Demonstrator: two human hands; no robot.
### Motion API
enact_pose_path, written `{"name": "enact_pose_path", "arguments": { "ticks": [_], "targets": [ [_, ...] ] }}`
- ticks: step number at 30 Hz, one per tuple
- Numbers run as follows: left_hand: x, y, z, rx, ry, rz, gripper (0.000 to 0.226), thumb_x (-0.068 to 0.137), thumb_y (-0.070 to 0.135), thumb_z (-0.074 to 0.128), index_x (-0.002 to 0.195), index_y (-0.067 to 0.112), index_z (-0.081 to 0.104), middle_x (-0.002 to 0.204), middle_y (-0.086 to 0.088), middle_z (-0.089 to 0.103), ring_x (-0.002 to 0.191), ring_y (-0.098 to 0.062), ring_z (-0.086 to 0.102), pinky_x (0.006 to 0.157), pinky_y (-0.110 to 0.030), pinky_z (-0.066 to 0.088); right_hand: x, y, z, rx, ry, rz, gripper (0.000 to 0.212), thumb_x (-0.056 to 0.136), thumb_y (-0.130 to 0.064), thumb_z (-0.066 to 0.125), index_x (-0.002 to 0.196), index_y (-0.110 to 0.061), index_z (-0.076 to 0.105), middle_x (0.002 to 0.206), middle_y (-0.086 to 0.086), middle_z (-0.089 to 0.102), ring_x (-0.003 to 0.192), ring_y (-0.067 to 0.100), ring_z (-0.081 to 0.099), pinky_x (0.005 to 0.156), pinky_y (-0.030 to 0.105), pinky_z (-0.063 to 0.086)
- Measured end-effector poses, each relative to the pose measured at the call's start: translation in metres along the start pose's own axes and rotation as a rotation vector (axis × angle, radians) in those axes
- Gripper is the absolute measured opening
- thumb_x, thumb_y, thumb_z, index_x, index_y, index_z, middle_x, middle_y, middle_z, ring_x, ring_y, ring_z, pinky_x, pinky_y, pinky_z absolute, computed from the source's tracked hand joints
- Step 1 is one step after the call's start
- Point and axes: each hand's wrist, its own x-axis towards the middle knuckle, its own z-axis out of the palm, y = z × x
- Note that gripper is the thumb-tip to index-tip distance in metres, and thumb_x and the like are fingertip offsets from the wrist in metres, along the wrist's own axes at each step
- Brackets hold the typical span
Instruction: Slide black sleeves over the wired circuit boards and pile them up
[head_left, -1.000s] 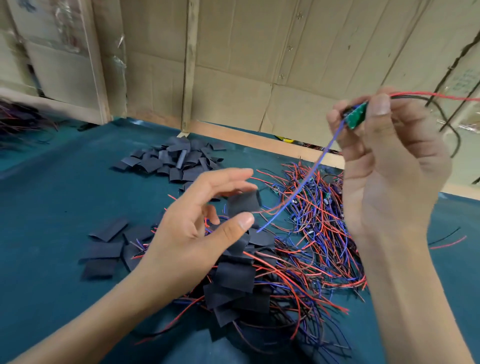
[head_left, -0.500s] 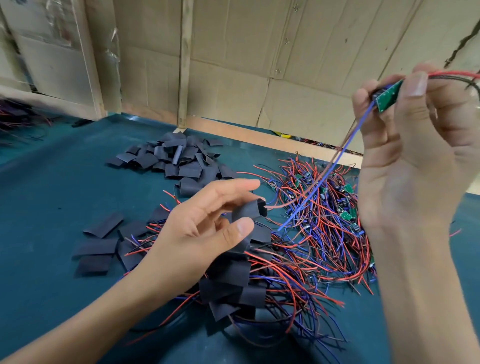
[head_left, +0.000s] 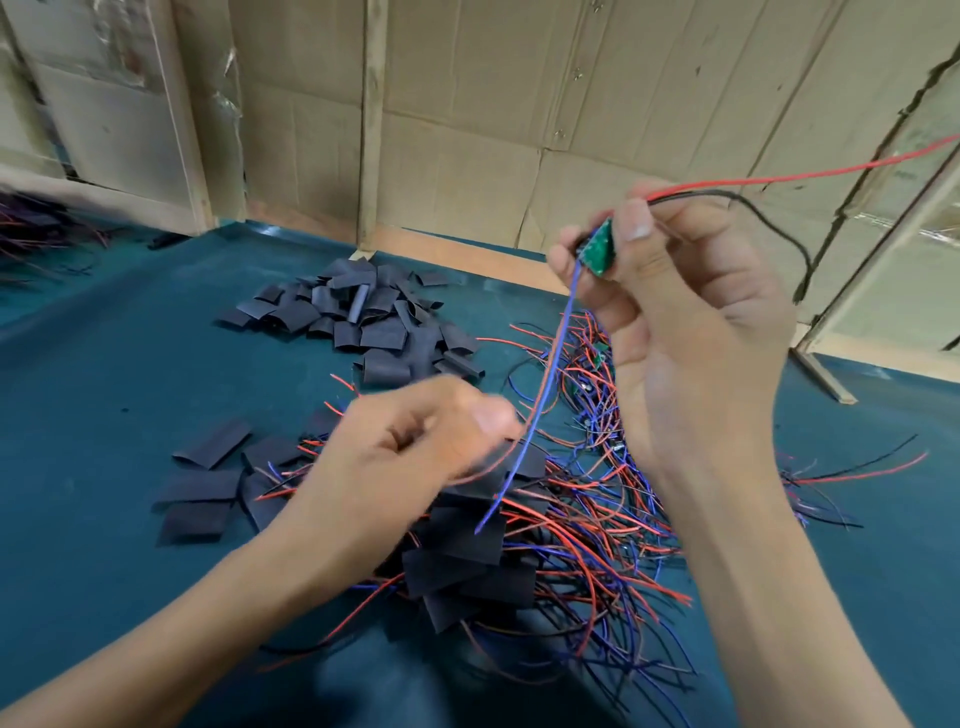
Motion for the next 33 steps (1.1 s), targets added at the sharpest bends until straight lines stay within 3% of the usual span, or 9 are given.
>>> {"name": "enact_pose_path", "arguments": {
  "ticks": [2,6,10,13,17,20,24,29,33],
  "targets": [
    [-0.004,0.001,0.004,0.22,-0.1,0.06,0.033,0.082,0.056,0.064,0.094,0.028,0.074,0.057,0.014,0.042,0.053,0.0,0.036,0.052,-0.014,0.029,0.001,0.001,0.001,-0.049,-0.046,-0.002,0.007,0.097,0.003,0.058,0.103,0.003,0.062,0.084,0.018,0.061,0.081,0.031,0.068,0.081,0.041,0.056],
    [-0.003,-0.001,0.006,0.366,-0.16,0.088,0.017,0.095,0.039,0.061,0.088,0.032,0.074,0.081,0.007,0.063,0.075,-0.012,0.058,0.069,-0.022,0.043,0.013,0.012,-0.007,0.021,0.066,0.068,0.004,0.097,0.003,0.058,0.098,0.004,0.062,0.09,0.025,0.05,0.082,0.031,0.068,0.083,0.04,0.058],
    [-0.001,-0.002,0.004,0.313,-0.054,0.125,0.036,0.098,0.05,0.04,0.085,0.029,0.066,0.058,0.018,0.045,0.054,0.0,0.041,0.054,-0.011,0.031,0.016,0.024,-0.022,0.006,0.167,0.212,0.009,0.096,0.003,0.06,0.087,0.002,0.061,0.082,0.02,0.06,0.08,0.03,0.07,0.084,0.039,0.059],
    [0.003,-0.005,0.0,0.203,0.087,0.06,0.043,0.097,0.057,0.035,0.088,0.026,0.064,0.053,0.009,0.029,0.048,-0.007,0.028,0.052,-0.024,0.027,0.021,0.031,-0.031,0.006,0.234,0.375,0.008,0.096,0.0,0.062,0.089,0.003,0.06,0.078,0.014,0.065,0.078,0.03,0.073,0.084,0.04,0.061],
    [0.008,-0.007,-0.009,0.369,0.219,0.114,0.04,0.102,0.046,0.035,0.08,0.022,0.06,0.054,0.009,0.033,0.049,-0.008,0.029,0.051,-0.026,0.028,0.015,0.033,-0.032,-0.475,-0.028,0.778,0.047,0.09,-0.047,0.07,0.096,-0.001,0.064,0.091,0.015,0.075,0.07,0.029,0.074,0.06,0.039,0.06],
    [0.009,-0.005,-0.017,0.603,0.225,0.246,0.037,0.104,0.039,0.035,0.08,0.024,0.058,0.064,0.01,0.044,0.053,-0.01,0.04,0.053,-0.018,0.032,0.008,0.028,-0.022,-0.753,-0.373,0.958,0.066,0.086,-0.067,0.061,0.097,-0.002,0.073,0.076,0.014,0.075,0.049,0.019,0.059,0.042,0.026,0.048],
    [0.011,-0.002,-0.026,1.02,0.147,0.422,0.039,0.103,0.033,0.033,0.087,0.011,0.062,0.077,0.001,0.047,0.053,-0.03,0.046,0.044,-0.042,0.043,0.001,0.023,-0.013,-0.651,-0.498,0.966,0.063,0.09,-0.064,0.059,0.09,-0.005,0.08,0.06,0.007,0.064,0.04,0.013,0.045,0.037,0.018,0.035],
    [0.011,-0.001,-0.028,1.082,0.111,0.478,0.035,0.103,0.029,0.037,0.092,0.009,0.063,0.076,-0.003,0.047,0.054,-0.03,0.046,0.04,-0.042,0.042,0.006,0.011,-0.009,-0.099,-0.477,1.008,0.054,0.094,-0.052,0.057,0.109,-0.004,0.076,0.06,-0.001,0.052,0.044,0.011,0.045,0.037,0.019,0.033],
    [0.01,0.003,-0.028,1.13,0.084,0.558,0.033,0.103,0.026,0.039,0.089,0.008,0.064,0.074,-0.003,0.048,0.054,-0.025,0.044,0.036,-0.037,0.035,-0.002,0.014,-0.007,-0.156,-0.508,0.869,0.02,0.09,-0.026,0.072,0.088,-0.006,0.075,0.064,0.002,0.058,0.049,0.011,0.056,0.04,0.021,0.041]
  ]
}}
